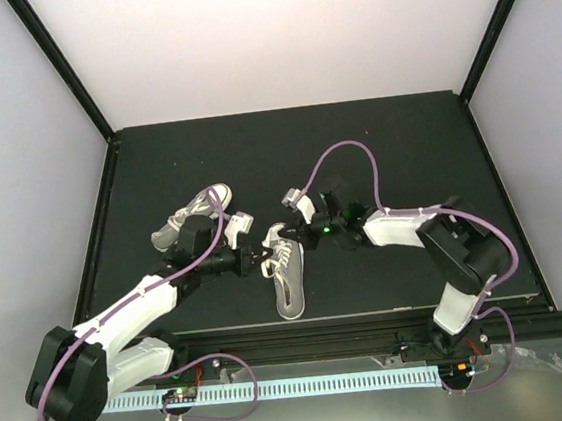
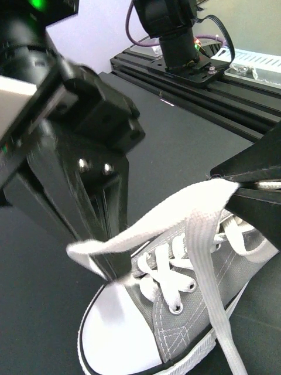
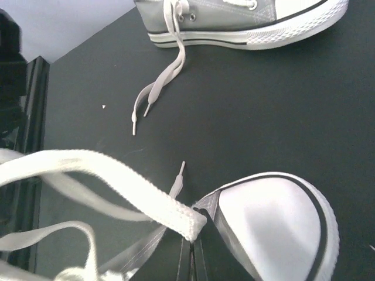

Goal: Tie the shoes
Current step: Cross the shoelace with the shoelace.

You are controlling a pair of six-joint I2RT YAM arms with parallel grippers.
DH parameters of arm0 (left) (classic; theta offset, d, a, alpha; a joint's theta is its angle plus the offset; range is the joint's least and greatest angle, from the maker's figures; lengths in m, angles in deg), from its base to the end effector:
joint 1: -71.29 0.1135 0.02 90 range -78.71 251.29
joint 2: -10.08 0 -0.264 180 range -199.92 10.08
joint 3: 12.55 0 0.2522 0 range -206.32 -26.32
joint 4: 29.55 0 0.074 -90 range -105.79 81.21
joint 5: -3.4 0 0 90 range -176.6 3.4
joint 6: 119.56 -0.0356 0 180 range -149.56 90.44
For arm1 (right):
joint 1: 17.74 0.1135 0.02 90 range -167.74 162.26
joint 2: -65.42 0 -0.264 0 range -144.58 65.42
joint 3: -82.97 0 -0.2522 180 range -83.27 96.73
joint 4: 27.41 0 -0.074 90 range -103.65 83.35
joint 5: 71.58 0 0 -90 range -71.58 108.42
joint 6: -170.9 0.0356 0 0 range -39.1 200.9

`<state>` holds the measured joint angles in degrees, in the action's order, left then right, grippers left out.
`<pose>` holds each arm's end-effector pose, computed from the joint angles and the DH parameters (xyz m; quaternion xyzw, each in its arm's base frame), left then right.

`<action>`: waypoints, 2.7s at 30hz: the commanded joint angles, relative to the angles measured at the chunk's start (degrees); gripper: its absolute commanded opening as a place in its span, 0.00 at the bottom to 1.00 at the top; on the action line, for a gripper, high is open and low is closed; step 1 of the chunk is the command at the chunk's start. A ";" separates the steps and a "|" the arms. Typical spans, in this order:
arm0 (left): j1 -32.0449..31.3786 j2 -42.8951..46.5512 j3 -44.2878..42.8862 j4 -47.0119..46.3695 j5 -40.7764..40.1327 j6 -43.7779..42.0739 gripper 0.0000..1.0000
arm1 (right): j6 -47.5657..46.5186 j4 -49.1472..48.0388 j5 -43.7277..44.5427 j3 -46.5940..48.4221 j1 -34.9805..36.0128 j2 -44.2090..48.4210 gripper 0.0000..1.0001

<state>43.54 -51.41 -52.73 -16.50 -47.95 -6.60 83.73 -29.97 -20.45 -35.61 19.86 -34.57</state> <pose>0.1781 -0.1188 0.1964 0.1892 0.8274 -0.4531 0.2726 0.2599 0.2284 0.1565 -0.3952 0.7568 0.4261 0.2992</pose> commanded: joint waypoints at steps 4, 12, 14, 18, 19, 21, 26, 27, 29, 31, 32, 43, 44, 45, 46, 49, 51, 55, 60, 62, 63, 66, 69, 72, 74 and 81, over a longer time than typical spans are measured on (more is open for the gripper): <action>0.41 -0.56 -0.14 -4.28 -0.46 0.79 0.02 | 1.66 6.77 9.89 -6.07 -0.18 18.87 0.02; -0.09 -3.82 -1.85 -12.04 4.22 -1.70 0.02 | 4.10 25.65 10.12 -7.52 3.04 32.09 0.02; -0.42 -4.16 -1.89 -13.67 5.16 -2.52 0.01 | 5.86 26.94 8.61 -8.78 5.46 33.97 0.02; -0.90 -3.42 -1.45 -15.13 6.87 -4.35 0.02 | 10.32 27.12 8.61 -12.17 10.66 37.09 0.02; -1.12 -3.02 -1.02 -15.64 7.30 -4.69 0.02 | 11.46 26.26 9.46 -13.07 11.97 37.44 0.02; -1.33 -1.95 -0.08 -16.29 7.82 -5.20 0.01 | 15.21 21.76 12.84 -15.55 14.32 38.17 0.02; -1.52 -0.98 1.39 -15.96 8.64 -5.63 0.02 | 22.51 5.74 25.48 -22.65 16.36 40.09 0.02; -1.67 -0.85 1.51 -15.81 8.78 -5.57 0.02 | 23.06 3.03 27.01 -23.19 16.36 39.94 0.02; -1.93 -0.73 1.70 -15.66 8.90 -5.55 0.02 | 23.95 -0.75 28.79 -23.08 16.36 38.62 0.01; -1.99 -0.59 1.72 -15.31 8.85 -5.57 0.01 | 24.69 -5.12 28.96 -22.84 16.35 36.71 0.02; -2.06 -0.63 1.72 -15.18 8.83 -5.57 0.01 | 25.02 -7.11 28.71 -22.75 16.33 35.66 0.02; -2.38 -0.42 1.58 -14.50 6.62 -3.38 0.02 | 27.05 -19.47 30.27 -21.76 18.78 25.81 0.02; -2.34 -0.40 1.61 -14.50 6.43 -3.14 0.01 | 27.44 -20.47 30.35 -21.77 18.94 25.27 0.02; -2.34 -0.34 1.58 -14.47 6.31 -2.96 0.02 | 27.76 -21.16 30.35 -21.67 19.10 24.47 0.02; -2.38 -0.30 1.55 -14.45 6.26 -2.85 0.01 | 27.99 -21.65 30.39 -21.36 19.27 23.85 0.02; -2.35 -0.16 1.54 -14.18 5.67 -2.66 0.01 | 28.31 -22.60 30.53 -20.89 19.92 22.20 0.02; -2.40 0.12 1.48 -13.55 4.23 -2.38 0.02 | 28.60 -22.70 30.68 -20.83 20.17 21.39 0.02; -2.35 0.74 1.57 -11.06 -1.32 -1.68 0.02 | 29.43 -23.37 32.25 -22.07 20.58 21.53 0.02; -2.32 0.15 2.09 -13.19 -1.43 0.70 0.02 | 29.10 -25.00 33.82 -23.28 20.71 21.41 0.02; -2.37 -0.10 2.03 -13.67 -0.95 1.29 0.02 | 28.82 -26.05 33.92 -23.36 20.75 20.84 0.02; -2.31 -0.14 2.00 -13.70 -0.89 1.56 0.02 | 28.62 -26.42 33.95 -23.20 20.75 20.47 0.02; -2.39 0.22 2.07 -13.76 -0.98 2.03 0.02 | 28.44 -27.78 33.23 -22.83 20.75 19.04 0.02; -2.39 0.41 1.98 -13.51 -1.24 2.08 0.02 | 28.68 -28.47 31.45 -22.26 20.74 17.40 0.02; -2.35 0.54 1.90 -12.96 -1.74 2.07 0.01 | 29.31 -29.38 30.19 -22.43 20.84 16.73 0.02; -2.38 0.35 1.89 -12.90 -1.86 2.03 0.02 | 29.22 -29.01 29.62 -22.31 20.93 16.52 0.02; -2.35 0.01 1.37 -11.68 -2.59 1.06 0.02 | 28.71 -26.49 28.58 -22.42 21.02 17.58 0.02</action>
<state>41.51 -51.67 -50.85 -28.63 -49.19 -5.14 112.99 -55.67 8.40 -58.36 40.48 -18.15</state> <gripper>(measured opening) 0.026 0.027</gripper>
